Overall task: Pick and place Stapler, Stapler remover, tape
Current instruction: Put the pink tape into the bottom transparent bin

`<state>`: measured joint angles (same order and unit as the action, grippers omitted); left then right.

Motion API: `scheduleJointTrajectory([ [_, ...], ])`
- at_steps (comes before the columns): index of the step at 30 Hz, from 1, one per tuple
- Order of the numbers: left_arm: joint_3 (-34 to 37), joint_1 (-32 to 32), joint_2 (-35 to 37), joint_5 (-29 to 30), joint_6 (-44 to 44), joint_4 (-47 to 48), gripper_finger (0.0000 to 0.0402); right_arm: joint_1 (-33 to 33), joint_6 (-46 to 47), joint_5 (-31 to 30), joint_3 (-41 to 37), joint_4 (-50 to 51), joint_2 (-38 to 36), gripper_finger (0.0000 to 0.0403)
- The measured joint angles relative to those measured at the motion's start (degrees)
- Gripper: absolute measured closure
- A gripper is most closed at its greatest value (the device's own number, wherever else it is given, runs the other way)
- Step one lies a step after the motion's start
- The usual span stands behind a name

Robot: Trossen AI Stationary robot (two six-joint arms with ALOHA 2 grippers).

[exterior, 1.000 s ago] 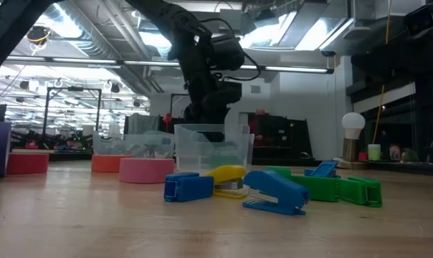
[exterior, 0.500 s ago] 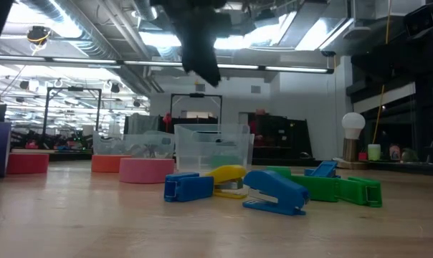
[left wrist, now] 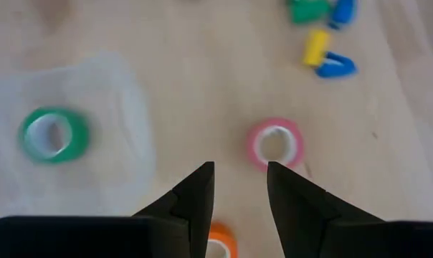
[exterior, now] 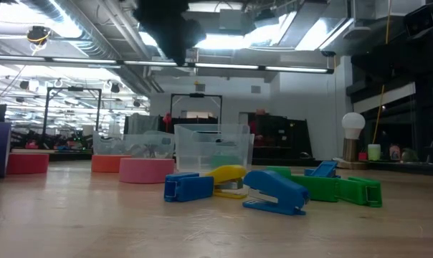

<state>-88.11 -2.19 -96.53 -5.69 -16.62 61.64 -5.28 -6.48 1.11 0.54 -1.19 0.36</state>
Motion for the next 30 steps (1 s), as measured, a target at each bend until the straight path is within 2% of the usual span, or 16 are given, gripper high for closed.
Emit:
scheduleJointTrajectory([
  [7,4.7,-5.9,-0.1,1.3,-8.0,-0.8,0.0277,0.0,0.0,0.0,0.0,0.0,0.0,0.0178],
  [15,10.2,-7.8,-0.2,1.6,-6.7,-4.3,0.0277,0.0,0.0,0.0,0.0,0.0,0.0,0.0178],
  [30,11.1,-8.5,-0.2,1.6,-8.7,-11.4,0.0276,0.0,0.0,0.0,0.0,0.0,0.0,0.0178],
])
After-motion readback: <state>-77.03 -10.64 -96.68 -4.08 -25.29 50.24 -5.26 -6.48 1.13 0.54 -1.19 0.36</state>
